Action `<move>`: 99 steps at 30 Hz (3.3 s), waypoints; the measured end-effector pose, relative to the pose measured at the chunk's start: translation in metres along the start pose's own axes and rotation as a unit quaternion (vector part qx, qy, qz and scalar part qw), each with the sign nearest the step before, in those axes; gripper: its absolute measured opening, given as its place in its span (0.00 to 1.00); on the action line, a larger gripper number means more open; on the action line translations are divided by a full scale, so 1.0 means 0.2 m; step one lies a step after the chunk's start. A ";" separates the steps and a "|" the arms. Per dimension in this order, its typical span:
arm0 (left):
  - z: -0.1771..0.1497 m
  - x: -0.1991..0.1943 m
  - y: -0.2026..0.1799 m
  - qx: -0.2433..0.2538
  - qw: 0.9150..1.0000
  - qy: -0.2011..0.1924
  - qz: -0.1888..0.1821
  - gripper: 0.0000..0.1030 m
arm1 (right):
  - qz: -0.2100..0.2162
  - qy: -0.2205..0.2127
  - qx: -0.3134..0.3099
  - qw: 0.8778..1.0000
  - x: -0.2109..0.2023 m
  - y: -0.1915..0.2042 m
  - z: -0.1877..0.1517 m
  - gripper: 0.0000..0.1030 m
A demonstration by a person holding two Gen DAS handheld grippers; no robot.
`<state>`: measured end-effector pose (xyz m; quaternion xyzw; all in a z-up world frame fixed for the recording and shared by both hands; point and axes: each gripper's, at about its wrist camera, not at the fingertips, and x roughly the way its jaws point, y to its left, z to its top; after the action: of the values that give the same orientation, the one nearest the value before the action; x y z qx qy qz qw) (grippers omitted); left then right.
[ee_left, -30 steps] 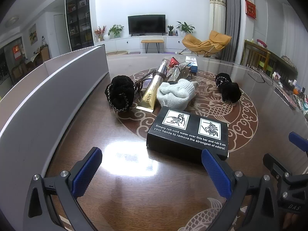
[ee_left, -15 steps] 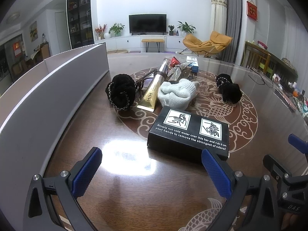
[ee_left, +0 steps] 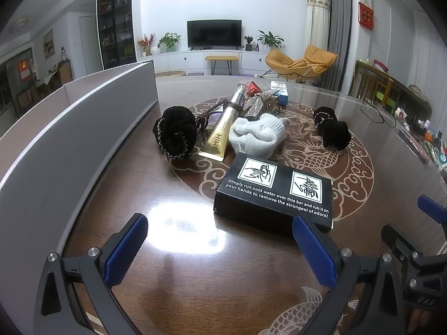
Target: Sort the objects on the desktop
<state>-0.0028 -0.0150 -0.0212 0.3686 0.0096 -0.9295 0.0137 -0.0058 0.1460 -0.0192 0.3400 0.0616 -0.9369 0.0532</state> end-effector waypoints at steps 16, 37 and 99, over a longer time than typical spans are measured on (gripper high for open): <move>0.00 0.00 0.00 -0.003 1.000 0.001 -0.001 1.00 | 0.001 0.000 0.001 1.000 0.00 0.00 0.00 1.00; 0.00 0.01 0.01 -0.007 1.000 0.003 -0.004 1.00 | 0.001 0.000 0.001 1.000 0.00 -0.01 0.00 1.00; 0.30 0.29 -0.31 0.009 0.984 0.159 0.077 1.00 | 0.022 -0.006 0.023 0.999 -0.03 -0.04 0.00 1.00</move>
<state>-0.0877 0.0450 -0.0162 0.5112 -0.0252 -0.8553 0.0806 -0.0029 0.1535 -0.0147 0.3371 0.0321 -0.9386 0.0665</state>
